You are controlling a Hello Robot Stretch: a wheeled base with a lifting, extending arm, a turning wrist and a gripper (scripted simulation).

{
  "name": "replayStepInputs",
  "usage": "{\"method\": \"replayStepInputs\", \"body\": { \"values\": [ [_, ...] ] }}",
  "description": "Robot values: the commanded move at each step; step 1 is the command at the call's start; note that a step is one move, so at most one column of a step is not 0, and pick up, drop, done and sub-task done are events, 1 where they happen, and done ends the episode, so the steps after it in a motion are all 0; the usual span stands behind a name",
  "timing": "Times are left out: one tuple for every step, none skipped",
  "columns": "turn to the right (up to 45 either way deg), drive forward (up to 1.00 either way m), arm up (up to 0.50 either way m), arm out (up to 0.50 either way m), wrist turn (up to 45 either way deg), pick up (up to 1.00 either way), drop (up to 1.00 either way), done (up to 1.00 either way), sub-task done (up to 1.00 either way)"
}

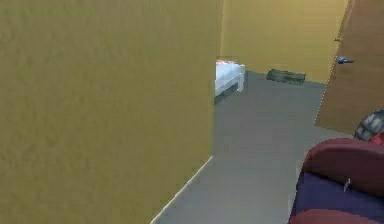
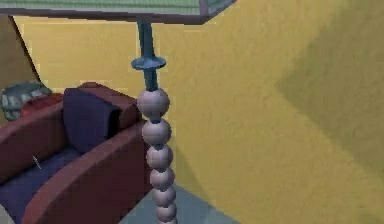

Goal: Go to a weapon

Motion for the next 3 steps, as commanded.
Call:
{"method": "replayStepInputs", "body": {
  "values": [
    [0.0, 0.75, 0.0, 0.0, 0.0, 0.0, 0.0, 0.0, 0.0],
    [36.0, 0.0, 0.0, 0.0, 0.0, 0.0, 0.0, 0.0, 0.0],
    [0.0, 1.0, 0.0, 0.0, 0.0, 0.0, 0.0, 0.0, 0.0]
  ]
}}
